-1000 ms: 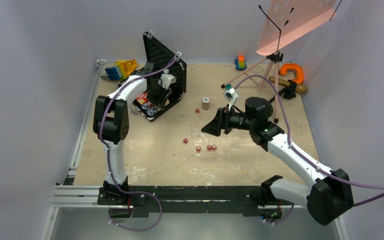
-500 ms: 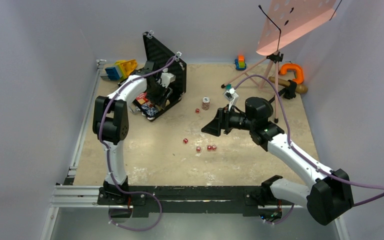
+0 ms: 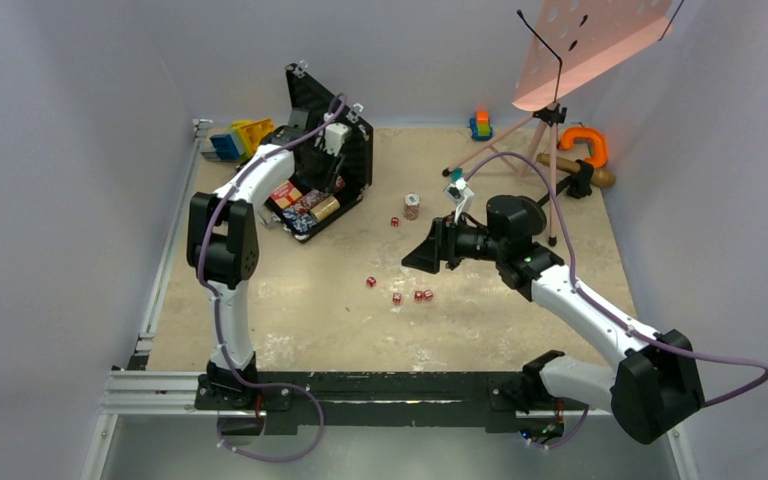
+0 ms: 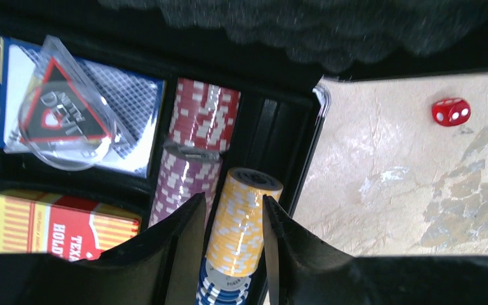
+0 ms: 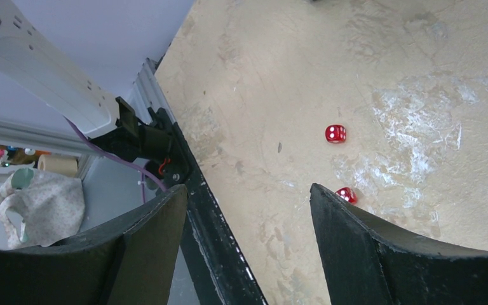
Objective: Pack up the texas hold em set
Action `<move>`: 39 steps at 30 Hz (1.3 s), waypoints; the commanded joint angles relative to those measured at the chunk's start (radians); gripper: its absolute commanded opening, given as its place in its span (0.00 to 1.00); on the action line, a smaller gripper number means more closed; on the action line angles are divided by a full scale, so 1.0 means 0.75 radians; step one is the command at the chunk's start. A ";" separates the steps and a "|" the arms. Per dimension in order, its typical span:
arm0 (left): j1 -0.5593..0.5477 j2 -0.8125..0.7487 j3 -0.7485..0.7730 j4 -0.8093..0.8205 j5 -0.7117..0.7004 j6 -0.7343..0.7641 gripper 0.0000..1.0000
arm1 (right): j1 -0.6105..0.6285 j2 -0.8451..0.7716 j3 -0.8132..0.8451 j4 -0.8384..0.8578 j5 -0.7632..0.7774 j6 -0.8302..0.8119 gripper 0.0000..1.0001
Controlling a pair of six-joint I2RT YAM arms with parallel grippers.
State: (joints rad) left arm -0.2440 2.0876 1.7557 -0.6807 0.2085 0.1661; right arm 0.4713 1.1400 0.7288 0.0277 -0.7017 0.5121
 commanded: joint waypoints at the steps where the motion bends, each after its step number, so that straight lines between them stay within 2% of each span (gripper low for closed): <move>1: -0.019 0.082 0.161 -0.058 0.023 -0.014 0.42 | 0.004 0.014 0.000 0.064 -0.039 -0.006 0.75; 7: -0.059 0.214 0.347 -0.218 -0.071 0.009 0.39 | 0.003 0.019 0.000 0.070 -0.042 0.002 0.74; 14: -0.098 0.248 0.371 -0.271 -0.216 0.030 0.37 | 0.004 0.010 -0.005 0.074 -0.042 0.006 0.74; 21: -0.116 0.217 0.244 -0.272 -0.371 0.083 0.32 | 0.004 0.012 -0.010 0.078 -0.043 0.007 0.75; 39: -0.094 -0.004 -0.107 -0.142 -0.459 0.062 0.26 | 0.004 -0.022 -0.030 0.074 -0.030 0.008 0.74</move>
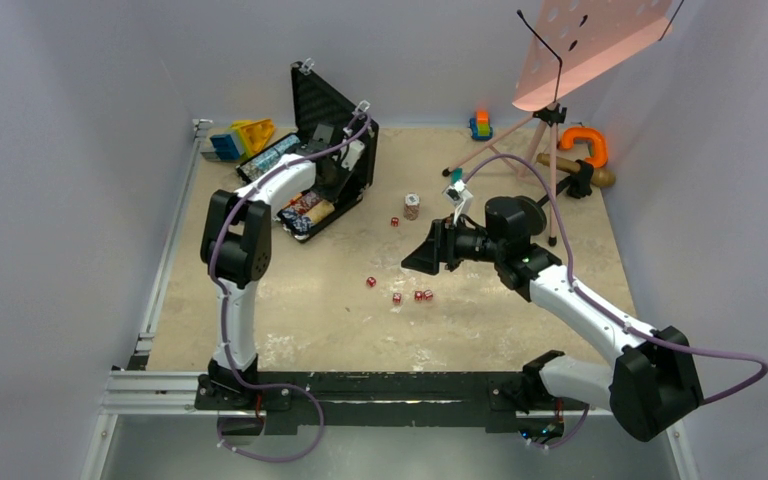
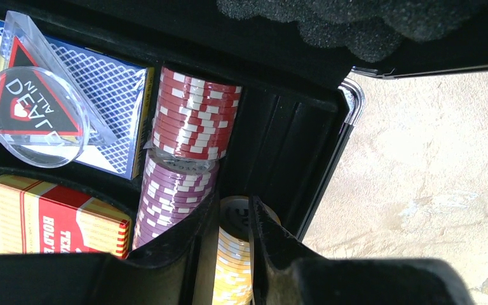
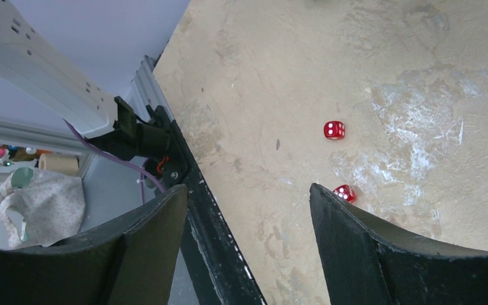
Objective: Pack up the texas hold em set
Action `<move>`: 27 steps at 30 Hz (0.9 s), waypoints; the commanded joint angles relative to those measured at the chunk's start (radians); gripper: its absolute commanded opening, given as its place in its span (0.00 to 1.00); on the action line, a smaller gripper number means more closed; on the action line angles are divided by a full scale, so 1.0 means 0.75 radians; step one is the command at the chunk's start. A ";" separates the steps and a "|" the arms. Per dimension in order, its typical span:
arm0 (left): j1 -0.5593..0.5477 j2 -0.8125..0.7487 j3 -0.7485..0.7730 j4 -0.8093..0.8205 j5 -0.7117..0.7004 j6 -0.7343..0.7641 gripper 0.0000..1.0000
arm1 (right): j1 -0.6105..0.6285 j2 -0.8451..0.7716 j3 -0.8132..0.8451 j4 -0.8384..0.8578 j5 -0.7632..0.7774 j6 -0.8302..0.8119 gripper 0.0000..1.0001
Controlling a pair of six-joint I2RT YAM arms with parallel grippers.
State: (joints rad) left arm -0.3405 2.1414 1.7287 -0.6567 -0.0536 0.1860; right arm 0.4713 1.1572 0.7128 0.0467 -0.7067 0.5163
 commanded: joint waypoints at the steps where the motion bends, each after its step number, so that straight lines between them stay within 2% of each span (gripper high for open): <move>1: 0.037 -0.082 -0.080 -0.170 -0.114 0.035 0.26 | 0.004 -0.049 -0.011 0.046 -0.020 0.004 0.74; 7: 0.041 -0.106 -0.084 -0.154 -0.096 0.010 0.27 | 0.003 -0.081 -0.020 0.013 0.037 -0.013 0.74; 15: 0.041 -0.161 -0.039 -0.125 -0.029 -0.016 0.44 | 0.004 -0.110 -0.005 -0.060 0.123 -0.063 0.75; 18: 0.041 -0.203 -0.046 -0.097 0.027 -0.027 0.54 | 0.003 -0.114 -0.004 -0.060 0.130 -0.065 0.76; 27: 0.041 -0.359 -0.150 -0.034 0.119 -0.020 0.66 | 0.004 -0.143 0.012 -0.138 0.183 -0.092 0.76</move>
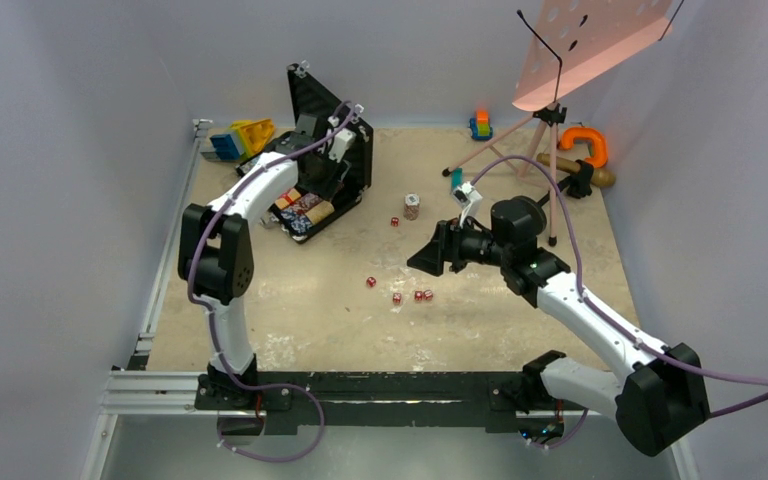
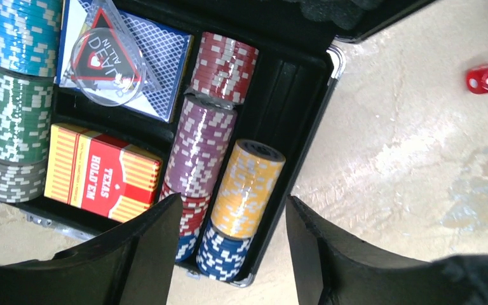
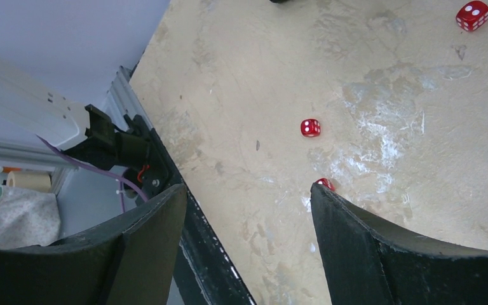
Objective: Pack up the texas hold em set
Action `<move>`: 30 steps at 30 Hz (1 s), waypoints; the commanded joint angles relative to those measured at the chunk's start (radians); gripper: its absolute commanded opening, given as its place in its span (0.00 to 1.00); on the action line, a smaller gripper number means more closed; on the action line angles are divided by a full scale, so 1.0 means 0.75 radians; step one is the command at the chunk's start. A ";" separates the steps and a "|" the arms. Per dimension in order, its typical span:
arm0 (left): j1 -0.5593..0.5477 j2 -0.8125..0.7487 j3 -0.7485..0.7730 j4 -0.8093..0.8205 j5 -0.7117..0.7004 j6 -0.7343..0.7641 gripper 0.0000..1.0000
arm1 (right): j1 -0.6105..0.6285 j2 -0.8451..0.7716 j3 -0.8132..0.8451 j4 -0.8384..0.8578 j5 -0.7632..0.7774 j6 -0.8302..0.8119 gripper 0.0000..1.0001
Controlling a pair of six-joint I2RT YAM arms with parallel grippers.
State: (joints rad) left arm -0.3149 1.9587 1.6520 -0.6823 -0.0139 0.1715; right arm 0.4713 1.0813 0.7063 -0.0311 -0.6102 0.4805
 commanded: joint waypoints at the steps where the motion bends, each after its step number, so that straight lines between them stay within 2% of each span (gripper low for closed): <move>1: 0.007 -0.132 -0.059 -0.002 0.069 -0.003 0.66 | 0.004 -0.044 0.025 -0.043 0.065 -0.049 0.76; 7: 0.002 -0.344 -0.197 -0.055 0.091 -0.087 0.67 | 0.003 -0.065 0.109 -0.160 0.235 -0.103 0.76; 16: -0.003 -0.917 -0.512 -0.100 0.198 -0.258 0.67 | 0.004 0.069 0.307 -0.311 0.603 -0.209 0.76; 20: -0.003 -1.217 -0.662 -0.096 0.193 -0.283 0.69 | 0.012 0.189 0.389 -0.299 0.701 -0.209 0.75; 24: -0.004 -1.442 -0.849 0.017 0.188 -0.318 0.73 | 0.038 0.375 0.494 -0.292 0.782 -0.211 0.73; 27: -0.004 -1.523 -0.968 0.103 0.145 -0.313 0.75 | 0.049 0.548 0.597 -0.335 0.842 -0.220 0.71; 30: -0.004 -1.512 -0.950 0.060 0.115 -0.305 0.76 | 0.059 0.676 0.682 -0.348 0.865 -0.229 0.71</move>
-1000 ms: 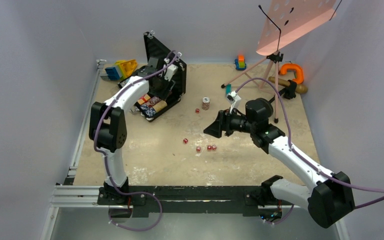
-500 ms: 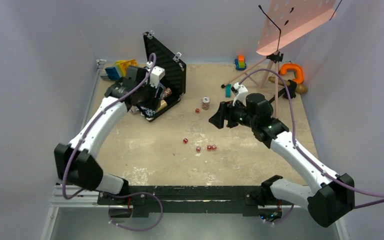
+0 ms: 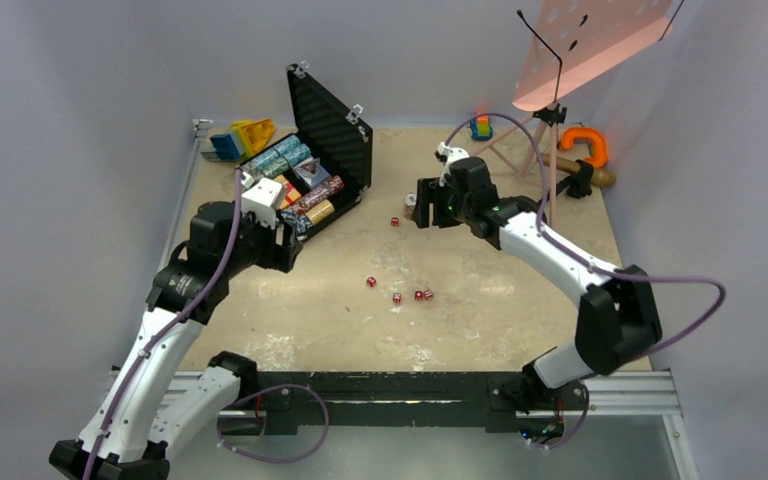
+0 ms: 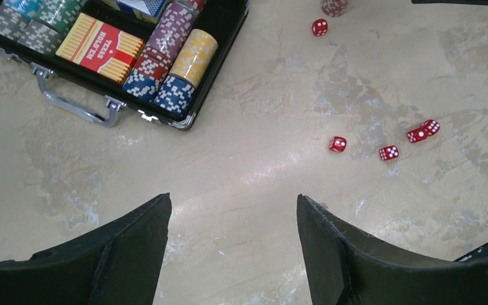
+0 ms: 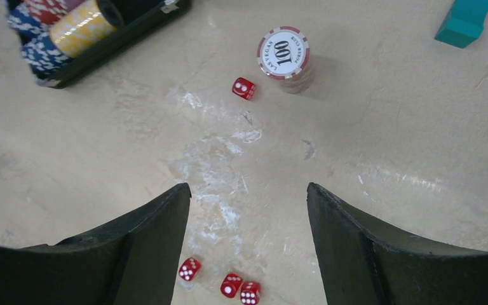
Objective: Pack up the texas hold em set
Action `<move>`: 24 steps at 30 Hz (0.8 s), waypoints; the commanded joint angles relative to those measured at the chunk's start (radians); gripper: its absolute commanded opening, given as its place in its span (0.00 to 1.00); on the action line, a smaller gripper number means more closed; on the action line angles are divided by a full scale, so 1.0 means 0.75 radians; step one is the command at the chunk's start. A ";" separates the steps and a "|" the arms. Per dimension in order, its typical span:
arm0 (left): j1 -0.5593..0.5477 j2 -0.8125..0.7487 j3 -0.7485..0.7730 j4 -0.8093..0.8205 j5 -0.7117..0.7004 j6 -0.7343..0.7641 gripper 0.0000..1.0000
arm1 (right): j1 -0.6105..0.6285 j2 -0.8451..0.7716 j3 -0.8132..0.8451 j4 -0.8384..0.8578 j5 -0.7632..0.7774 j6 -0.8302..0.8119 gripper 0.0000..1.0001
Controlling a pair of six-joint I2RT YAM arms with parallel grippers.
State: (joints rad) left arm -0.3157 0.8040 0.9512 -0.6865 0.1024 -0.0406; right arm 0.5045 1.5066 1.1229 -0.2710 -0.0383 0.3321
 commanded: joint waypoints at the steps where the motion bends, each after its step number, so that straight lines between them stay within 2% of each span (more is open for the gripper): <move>1: -0.002 0.029 -0.019 0.076 -0.030 -0.028 0.76 | 0.018 0.151 0.156 -0.035 0.109 -0.034 0.71; 4: -0.002 0.034 -0.016 0.073 0.039 -0.037 0.76 | 0.032 0.272 0.257 -0.064 0.165 -0.048 0.71; 10: -0.002 -0.002 -0.018 0.062 0.025 -0.040 0.76 | 0.037 0.469 0.425 -0.098 0.265 -0.068 0.70; 13: -0.002 -0.014 -0.020 0.058 0.013 -0.038 0.76 | 0.036 0.524 0.468 -0.087 0.334 -0.079 0.69; 24: -0.002 -0.003 -0.020 0.056 0.018 -0.040 0.76 | 0.037 0.676 0.576 -0.036 0.348 -0.096 0.66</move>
State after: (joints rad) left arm -0.3157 0.8032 0.9363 -0.6743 0.1097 -0.0528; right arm 0.5293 2.0052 1.5002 -0.3294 0.1921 0.2783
